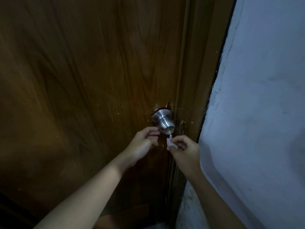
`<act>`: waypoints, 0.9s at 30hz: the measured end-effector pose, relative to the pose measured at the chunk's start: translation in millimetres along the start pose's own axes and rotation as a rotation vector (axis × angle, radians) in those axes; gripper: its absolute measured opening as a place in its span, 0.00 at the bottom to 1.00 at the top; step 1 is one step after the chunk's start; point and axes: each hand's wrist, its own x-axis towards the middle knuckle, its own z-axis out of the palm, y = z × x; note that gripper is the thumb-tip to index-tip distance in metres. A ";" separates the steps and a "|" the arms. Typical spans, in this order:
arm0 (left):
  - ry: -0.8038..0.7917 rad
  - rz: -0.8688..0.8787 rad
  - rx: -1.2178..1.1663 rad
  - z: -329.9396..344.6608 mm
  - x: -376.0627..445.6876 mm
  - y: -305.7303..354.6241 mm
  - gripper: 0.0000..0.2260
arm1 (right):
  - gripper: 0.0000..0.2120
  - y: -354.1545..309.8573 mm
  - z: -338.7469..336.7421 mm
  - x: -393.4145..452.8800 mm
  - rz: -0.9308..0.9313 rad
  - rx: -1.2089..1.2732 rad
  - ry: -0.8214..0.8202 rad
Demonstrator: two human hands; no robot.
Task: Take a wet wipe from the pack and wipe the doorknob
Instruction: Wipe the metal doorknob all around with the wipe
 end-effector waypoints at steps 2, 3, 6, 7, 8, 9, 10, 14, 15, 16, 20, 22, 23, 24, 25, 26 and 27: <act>-0.001 -0.028 0.038 2.5 -3.4 -4.1 0.18 | 0.09 -6.3 -3.7 2.3 0.094 0.135 -0.045; -0.006 -0.034 0.055 3.8 -5.5 -4.9 0.16 | 0.09 -8.7 -4.5 2.9 0.117 0.150 -0.071; -0.019 -0.003 0.081 9.4 -11.3 -1.7 0.12 | 0.12 -14.2 -4.0 3.3 0.167 0.167 -0.142; -0.017 0.017 0.084 11.1 -13.4 -0.5 0.11 | 0.12 -16.1 -4.3 2.9 0.187 0.179 -0.154; -0.008 0.037 0.089 12.5 -15.1 0.7 0.11 | 0.12 -17.9 -5.0 2.7 0.205 0.194 -0.164; 0.006 0.057 0.100 13.3 -16.9 1.6 0.10 | 0.11 -20.4 -6.0 1.7 0.216 0.210 -0.177; 0.023 0.076 0.113 13.5 -18.2 1.8 0.10 | 0.10 -22.5 -7.0 0.4 0.221 0.220 -0.197; 0.062 0.151 0.161 10.4 -33.0 6.8 0.07 | 0.07 -40.3 -12.8 -11.2 0.138 0.183 -0.251; 0.063 0.161 0.169 8.9 -38.3 9.5 0.06 | 0.07 -46.3 -14.6 -14.5 0.125 0.182 -0.265; 0.069 0.167 0.176 7.8 -41.9 12.0 0.05 | 0.07 -51.6 -16.2 -17.3 0.124 0.186 -0.277; 0.087 0.187 0.233 5.0 -63.3 23.4 0.03 | 0.08 -76.0 -20.5 -35.0 0.130 0.219 -0.290; 0.060 0.209 0.269 4.2 -78.8 28.3 0.03 | 0.07 -89.3 -23.6 -48.1 0.106 0.195 -0.284; 0.046 0.226 0.284 3.6 -86.1 29.8 0.03 | 0.07 -94.8 -25.7 -54.0 0.089 0.166 -0.278; 0.035 0.243 0.298 3.2 -97.8 31.2 0.04 | 0.06 -102.1 -28.3 -64.6 0.074 0.136 -0.260; 0.029 0.256 0.317 3.3 -107.6 32.6 0.04 | 0.06 -107.0 -31.0 -72.9 0.065 0.100 -0.239; 0.023 0.266 0.334 4.2 -115.6 32.9 0.04 | 0.07 -110.1 -33.2 -80.7 0.067 0.067 -0.218; 0.012 0.278 0.350 6.1 -127.8 32.2 0.04 | 0.08 -113.3 -36.3 -92.6 0.076 0.040 -0.194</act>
